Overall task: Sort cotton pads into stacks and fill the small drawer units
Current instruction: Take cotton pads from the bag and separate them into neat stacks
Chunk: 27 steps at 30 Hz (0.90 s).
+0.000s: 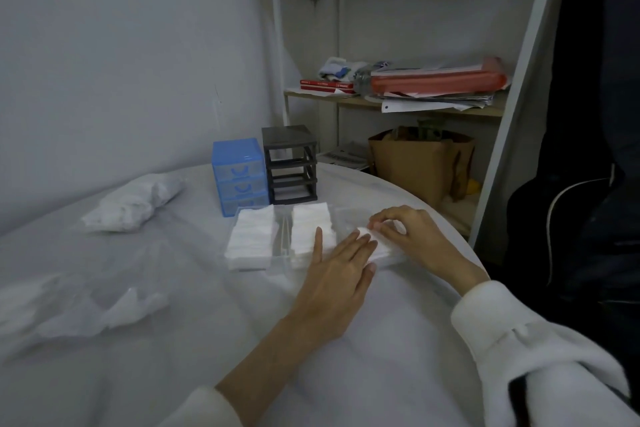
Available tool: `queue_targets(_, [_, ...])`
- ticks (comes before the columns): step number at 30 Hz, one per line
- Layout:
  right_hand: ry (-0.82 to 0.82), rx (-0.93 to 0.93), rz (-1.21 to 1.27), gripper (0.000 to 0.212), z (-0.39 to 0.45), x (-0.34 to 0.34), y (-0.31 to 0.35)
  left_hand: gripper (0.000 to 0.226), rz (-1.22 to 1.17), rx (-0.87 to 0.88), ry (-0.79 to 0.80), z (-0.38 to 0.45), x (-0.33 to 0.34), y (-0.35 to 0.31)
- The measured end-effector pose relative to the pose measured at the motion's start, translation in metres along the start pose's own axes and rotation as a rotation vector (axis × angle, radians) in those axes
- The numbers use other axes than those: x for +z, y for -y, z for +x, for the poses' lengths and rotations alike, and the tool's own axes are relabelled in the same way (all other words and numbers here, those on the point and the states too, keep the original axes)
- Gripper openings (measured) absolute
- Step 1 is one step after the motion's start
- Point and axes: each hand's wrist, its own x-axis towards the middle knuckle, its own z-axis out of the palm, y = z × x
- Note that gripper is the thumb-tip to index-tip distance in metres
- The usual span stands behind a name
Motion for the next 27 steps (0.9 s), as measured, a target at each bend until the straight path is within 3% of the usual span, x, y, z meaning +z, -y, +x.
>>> queue_targets(7, [-0.029, 0.031, -0.164, 0.027, -0.02, 0.001, -0.006, 0.045, 0.174, 0.003, -0.05, -0.002, 0.006, 0.003])
queue_targets(9, [0.001, 0.055, -0.162, 0.029, -0.023, 0.002, -0.005, 0.049, 0.178, -0.016, -0.031, -0.004, 0.002, 0.0])
queue_targets(14, [-0.028, 0.041, -0.192, 0.033, -0.027, -0.001, 0.001, 0.084, 0.112, -0.024, 0.049, -0.005, -0.008, -0.007])
queue_targets(18, [-0.086, -0.081, -0.18, 0.03, -0.028, -0.002, 0.017, 0.048, 0.005, -0.051, -0.013, -0.011, -0.02, 0.0])
queue_targets(22, [-0.026, -0.122, -0.135, 0.029, -0.037, 0.009, 0.045, 0.036, -0.138, -0.082, -0.177, -0.031, -0.044, 0.014])
queue_targets(27, [0.055, -0.129, -0.066, 0.029, -0.039, 0.033, 0.085, 0.032, -0.129, -0.135, -0.278, -0.07, -0.073, 0.045])
